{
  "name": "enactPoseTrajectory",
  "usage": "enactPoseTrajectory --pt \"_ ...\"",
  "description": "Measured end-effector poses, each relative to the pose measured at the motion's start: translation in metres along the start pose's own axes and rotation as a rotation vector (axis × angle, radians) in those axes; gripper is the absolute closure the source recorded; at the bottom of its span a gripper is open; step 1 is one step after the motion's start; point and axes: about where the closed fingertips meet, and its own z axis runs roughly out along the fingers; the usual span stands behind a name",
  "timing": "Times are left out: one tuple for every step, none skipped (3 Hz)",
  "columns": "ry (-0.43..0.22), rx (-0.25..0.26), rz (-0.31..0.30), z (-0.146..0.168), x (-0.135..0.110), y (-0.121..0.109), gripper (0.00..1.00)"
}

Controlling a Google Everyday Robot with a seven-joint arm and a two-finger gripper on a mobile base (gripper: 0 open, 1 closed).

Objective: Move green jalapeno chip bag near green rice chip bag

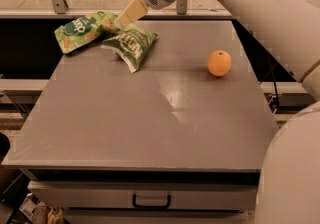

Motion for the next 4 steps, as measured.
enactPoseTrajectory --pt "0.000 0.000 0.000 0.000 0.000 0.000 0.00" --pt "-0.013 0.008 0.014 -0.003 0.001 -0.004 0.00" --pt "-0.060 0.056 0.050 -0.034 0.003 -0.020 0.00" --pt "-0.130 0.150 0.106 -0.086 0.010 -0.043 0.00"
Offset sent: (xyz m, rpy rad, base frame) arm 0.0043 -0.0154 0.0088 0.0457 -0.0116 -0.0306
